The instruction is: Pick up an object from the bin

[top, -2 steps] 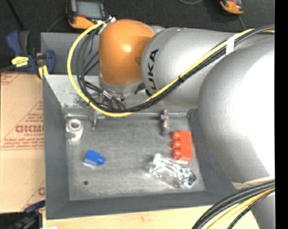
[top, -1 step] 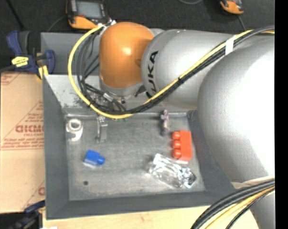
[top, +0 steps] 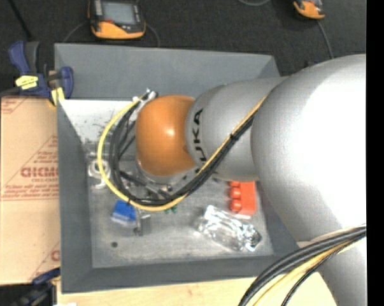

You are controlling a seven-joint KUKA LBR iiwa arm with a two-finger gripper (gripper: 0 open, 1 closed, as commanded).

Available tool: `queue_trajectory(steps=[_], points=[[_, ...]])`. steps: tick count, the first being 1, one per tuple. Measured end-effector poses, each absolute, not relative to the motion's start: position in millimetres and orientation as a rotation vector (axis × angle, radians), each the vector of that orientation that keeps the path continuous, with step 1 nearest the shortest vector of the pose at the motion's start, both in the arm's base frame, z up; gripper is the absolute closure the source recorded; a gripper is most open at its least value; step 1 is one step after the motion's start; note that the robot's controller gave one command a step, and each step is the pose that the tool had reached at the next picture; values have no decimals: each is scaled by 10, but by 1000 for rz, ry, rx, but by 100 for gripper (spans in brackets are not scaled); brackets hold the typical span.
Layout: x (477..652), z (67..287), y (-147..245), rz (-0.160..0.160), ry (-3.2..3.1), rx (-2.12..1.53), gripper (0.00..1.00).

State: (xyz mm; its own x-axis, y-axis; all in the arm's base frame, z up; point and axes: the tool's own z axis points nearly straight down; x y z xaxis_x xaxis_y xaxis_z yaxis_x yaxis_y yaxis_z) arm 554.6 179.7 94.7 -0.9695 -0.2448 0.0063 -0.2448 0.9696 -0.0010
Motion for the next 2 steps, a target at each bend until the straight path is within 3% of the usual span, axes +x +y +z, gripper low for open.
queue_trajectory(steps=[1,2], points=[[5579,986,1806,-1,-3121,384,100],[5578,986,1807,-2,-3121,383,0]])
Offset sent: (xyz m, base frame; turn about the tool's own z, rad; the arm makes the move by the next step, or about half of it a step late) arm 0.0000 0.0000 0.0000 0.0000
